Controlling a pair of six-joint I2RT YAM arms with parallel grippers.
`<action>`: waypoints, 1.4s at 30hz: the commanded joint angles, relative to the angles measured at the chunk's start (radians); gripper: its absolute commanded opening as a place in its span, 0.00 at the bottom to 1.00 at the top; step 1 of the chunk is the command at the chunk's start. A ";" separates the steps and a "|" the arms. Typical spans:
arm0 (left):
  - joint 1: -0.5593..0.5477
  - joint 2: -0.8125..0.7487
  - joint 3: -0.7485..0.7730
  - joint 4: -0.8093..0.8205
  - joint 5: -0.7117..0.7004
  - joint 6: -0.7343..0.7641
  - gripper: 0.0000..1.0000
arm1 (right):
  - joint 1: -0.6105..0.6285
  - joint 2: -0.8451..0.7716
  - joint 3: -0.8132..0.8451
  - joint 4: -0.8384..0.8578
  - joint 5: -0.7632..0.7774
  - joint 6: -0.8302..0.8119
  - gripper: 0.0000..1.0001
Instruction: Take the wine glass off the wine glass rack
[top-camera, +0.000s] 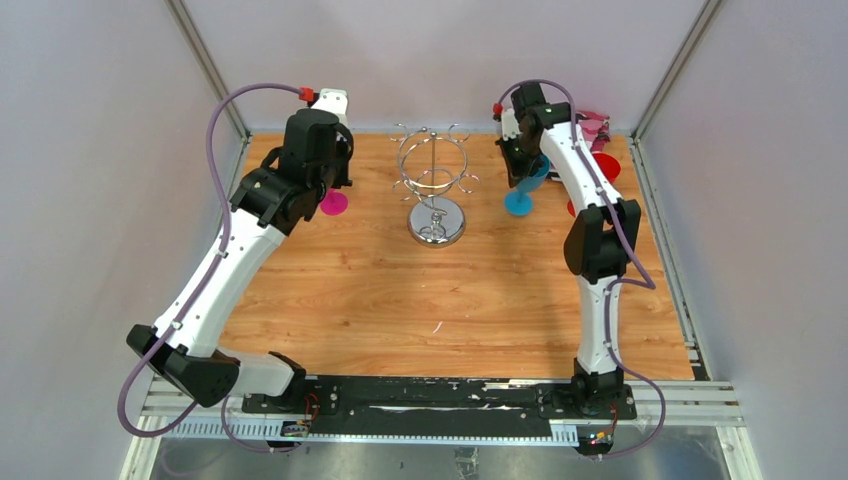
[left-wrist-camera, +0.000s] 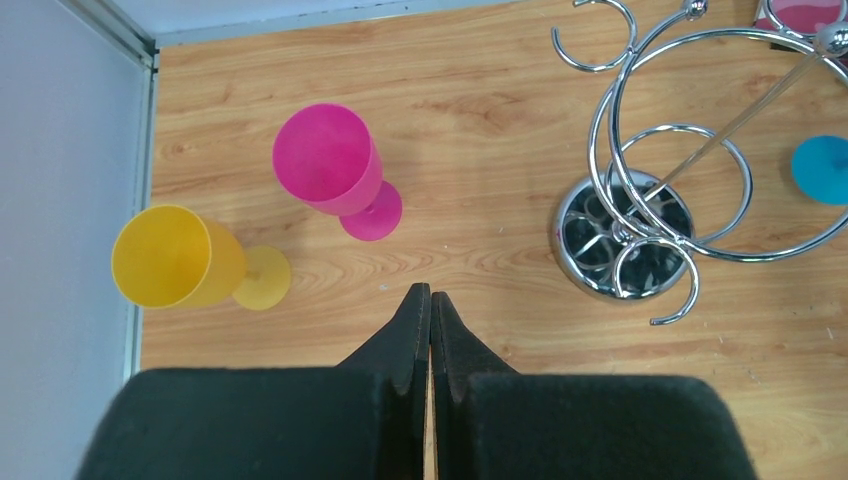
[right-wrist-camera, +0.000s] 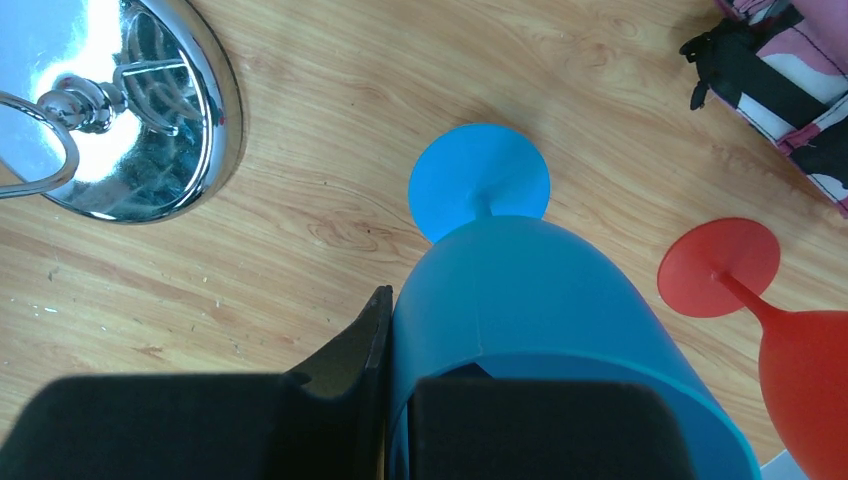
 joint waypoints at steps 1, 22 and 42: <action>-0.006 -0.011 -0.013 0.019 -0.021 0.007 0.00 | -0.003 0.026 0.032 -0.012 -0.005 -0.020 0.00; -0.006 0.005 -0.027 0.032 -0.031 0.009 0.00 | -0.057 0.070 0.034 0.066 -0.018 0.021 0.00; -0.006 0.021 -0.018 0.037 -0.034 0.016 0.00 | -0.057 0.081 -0.016 0.080 0.007 0.018 0.00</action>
